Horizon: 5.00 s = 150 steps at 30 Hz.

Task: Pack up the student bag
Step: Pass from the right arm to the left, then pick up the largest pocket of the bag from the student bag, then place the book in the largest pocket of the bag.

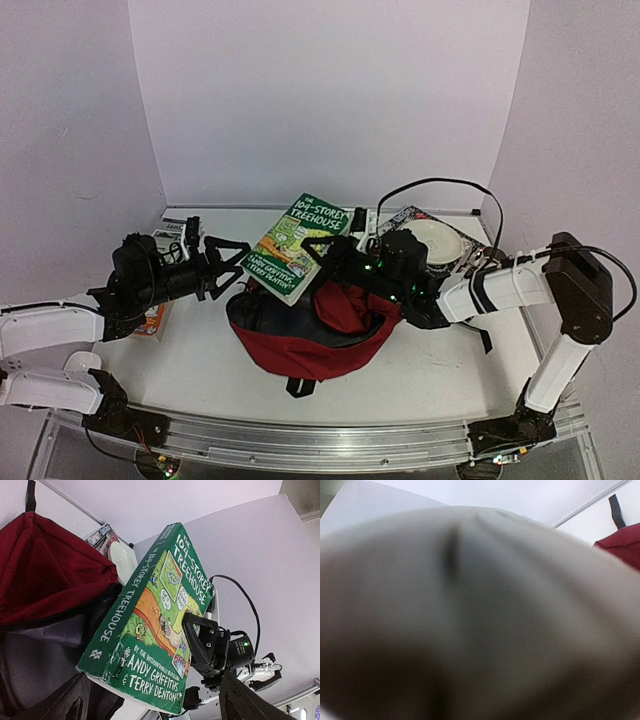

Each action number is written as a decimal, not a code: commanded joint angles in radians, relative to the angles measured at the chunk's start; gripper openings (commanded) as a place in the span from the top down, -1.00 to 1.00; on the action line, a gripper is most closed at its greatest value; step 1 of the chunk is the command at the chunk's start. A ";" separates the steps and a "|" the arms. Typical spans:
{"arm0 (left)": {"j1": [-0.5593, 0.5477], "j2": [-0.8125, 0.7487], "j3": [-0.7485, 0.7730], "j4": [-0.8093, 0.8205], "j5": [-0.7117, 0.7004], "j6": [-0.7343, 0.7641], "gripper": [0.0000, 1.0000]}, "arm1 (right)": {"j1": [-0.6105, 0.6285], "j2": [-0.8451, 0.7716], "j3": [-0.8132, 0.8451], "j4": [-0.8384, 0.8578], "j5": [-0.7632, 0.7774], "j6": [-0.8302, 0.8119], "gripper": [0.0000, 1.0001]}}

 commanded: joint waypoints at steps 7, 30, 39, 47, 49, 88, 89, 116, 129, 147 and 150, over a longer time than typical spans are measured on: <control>-0.045 0.039 -0.058 0.107 -0.091 -0.114 -0.80 | 0.017 -0.042 0.053 0.414 -0.003 -0.014 1.00; -0.135 0.074 -0.107 0.364 -0.217 -0.171 0.26 | 0.037 0.020 0.025 0.489 -0.008 0.032 0.93; -0.135 -0.021 -0.201 0.363 -0.301 -0.163 1.00 | 0.035 -0.015 -0.048 0.240 -0.006 -0.137 0.44; -0.067 -0.095 -0.222 0.229 -0.299 -0.111 1.00 | 0.032 -0.131 0.040 -0.460 -0.003 -0.418 -0.08; -0.021 -0.114 -0.227 0.207 -0.258 -0.116 1.00 | 0.032 -0.150 0.064 -0.604 0.019 -0.482 -0.22; 0.103 -0.298 -0.094 -0.395 0.289 -0.019 1.00 | -0.012 0.121 0.616 -1.170 0.329 -0.830 1.00; 0.102 -0.288 -0.092 -0.384 0.297 -0.023 1.00 | -0.012 0.103 0.609 -1.157 0.311 -0.832 1.00; 0.017 -0.010 0.030 -0.179 0.131 -0.162 1.00 | 0.056 -0.144 0.464 -0.795 0.061 -0.798 1.00; -0.027 0.161 0.069 -0.097 0.069 -0.199 1.00 | 0.097 -0.156 0.472 -0.762 0.095 -0.810 1.00; -0.043 0.360 0.090 0.224 -0.122 -0.288 1.00 | 0.152 -0.170 0.411 -0.697 0.061 -0.765 1.00; -0.051 0.418 0.110 0.253 -0.156 -0.290 1.00 | 0.170 -0.163 0.421 -0.697 0.061 -0.767 1.00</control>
